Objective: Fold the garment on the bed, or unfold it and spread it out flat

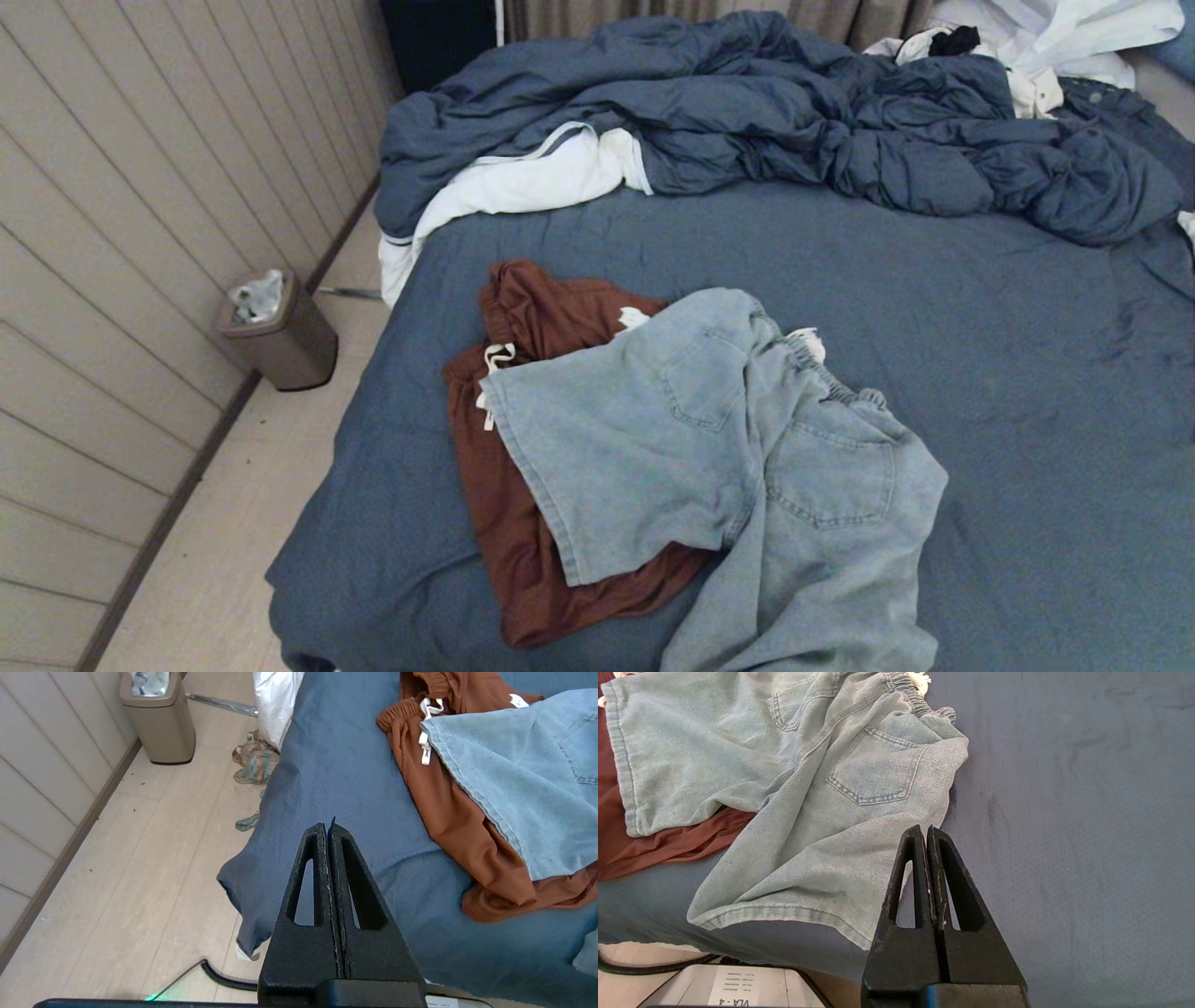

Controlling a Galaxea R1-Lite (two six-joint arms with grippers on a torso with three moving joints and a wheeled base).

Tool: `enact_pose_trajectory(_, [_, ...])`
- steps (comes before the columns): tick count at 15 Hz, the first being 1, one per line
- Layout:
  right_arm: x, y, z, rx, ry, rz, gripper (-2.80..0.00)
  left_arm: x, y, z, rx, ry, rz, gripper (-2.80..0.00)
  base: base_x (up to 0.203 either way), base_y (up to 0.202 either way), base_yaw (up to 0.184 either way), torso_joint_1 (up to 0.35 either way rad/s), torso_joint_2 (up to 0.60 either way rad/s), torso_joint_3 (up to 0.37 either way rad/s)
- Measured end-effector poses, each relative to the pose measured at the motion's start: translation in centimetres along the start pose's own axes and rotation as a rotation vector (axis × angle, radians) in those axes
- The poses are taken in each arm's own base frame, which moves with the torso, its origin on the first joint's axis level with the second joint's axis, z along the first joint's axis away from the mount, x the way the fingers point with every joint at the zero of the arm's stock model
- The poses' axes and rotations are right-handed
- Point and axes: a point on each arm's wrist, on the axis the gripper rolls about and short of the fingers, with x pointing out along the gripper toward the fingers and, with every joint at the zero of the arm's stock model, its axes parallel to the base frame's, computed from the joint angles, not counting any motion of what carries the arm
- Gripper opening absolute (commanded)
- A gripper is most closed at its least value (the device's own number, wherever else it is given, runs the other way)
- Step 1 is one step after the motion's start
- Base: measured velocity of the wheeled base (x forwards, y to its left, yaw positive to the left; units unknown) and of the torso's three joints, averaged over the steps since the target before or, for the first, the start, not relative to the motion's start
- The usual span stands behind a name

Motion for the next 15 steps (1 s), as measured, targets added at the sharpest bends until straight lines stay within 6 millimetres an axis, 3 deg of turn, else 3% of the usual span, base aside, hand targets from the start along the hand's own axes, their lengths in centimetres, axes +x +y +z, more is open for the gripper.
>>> enact_pose_trajectory(15, [0.0,0.0,0.0,0.0,0.0,0.001,-2.8,0.0,0.0,0.01,0.0,-0.001,0.001,-2.8,0.0,0.0,0.0,0.0,0.0,0.0])
